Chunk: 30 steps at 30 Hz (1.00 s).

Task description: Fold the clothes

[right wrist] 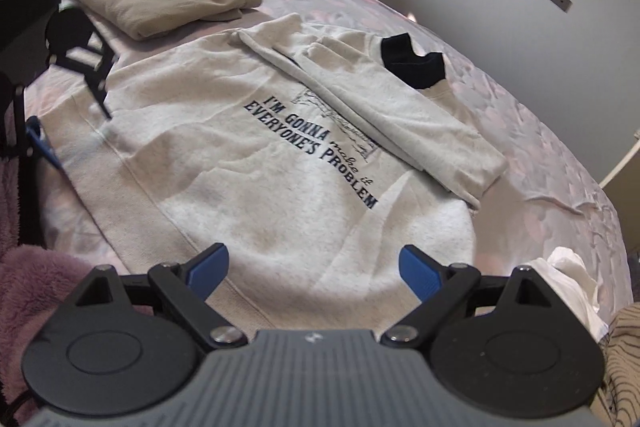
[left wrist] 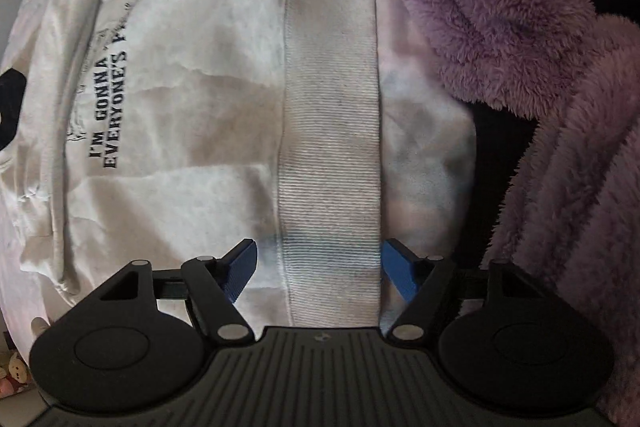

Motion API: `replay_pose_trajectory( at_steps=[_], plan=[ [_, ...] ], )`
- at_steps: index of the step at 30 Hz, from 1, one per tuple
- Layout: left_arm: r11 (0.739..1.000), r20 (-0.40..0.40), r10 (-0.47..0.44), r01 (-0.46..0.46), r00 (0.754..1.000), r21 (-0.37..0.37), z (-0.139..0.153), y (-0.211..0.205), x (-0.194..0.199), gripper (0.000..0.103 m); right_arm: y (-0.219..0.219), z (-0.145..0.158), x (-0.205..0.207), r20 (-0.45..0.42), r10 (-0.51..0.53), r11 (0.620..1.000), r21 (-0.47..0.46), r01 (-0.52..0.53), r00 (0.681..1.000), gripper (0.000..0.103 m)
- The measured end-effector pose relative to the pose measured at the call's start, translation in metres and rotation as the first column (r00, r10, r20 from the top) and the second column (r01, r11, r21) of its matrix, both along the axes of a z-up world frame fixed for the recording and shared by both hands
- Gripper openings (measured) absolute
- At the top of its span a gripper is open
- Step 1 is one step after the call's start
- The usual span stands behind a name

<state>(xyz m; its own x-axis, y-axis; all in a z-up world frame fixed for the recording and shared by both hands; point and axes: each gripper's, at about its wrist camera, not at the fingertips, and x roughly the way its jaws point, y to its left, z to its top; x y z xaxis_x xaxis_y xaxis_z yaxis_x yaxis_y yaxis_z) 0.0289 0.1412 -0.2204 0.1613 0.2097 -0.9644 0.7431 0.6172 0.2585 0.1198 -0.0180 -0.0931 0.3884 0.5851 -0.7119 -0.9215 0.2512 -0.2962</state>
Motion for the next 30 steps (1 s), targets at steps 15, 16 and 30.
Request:
replay_pose_trajectory(
  at_steps=[15,16,30],
  plan=[
    [0.992,0.022,0.115,-0.116,0.993,0.055,-0.027,0.013,-0.009,0.033,0.005,-0.009,0.019,-0.119,-0.002,1.000,0.002,0.002,0.993,0.093],
    [0.989,0.030,0.135,-0.137,0.990,0.064,-0.025,0.015,-0.008,0.014,0.005,-0.008,0.016,-0.116,0.011,1.000,-0.002,-0.011,0.993,0.093],
    [0.869,0.197,0.486,-0.448,0.851,-0.208,0.082,0.074,0.028,0.005,0.067,-0.035,-0.085,-0.064,0.337,0.922,-0.182,-0.343,0.939,0.074]
  ],
)
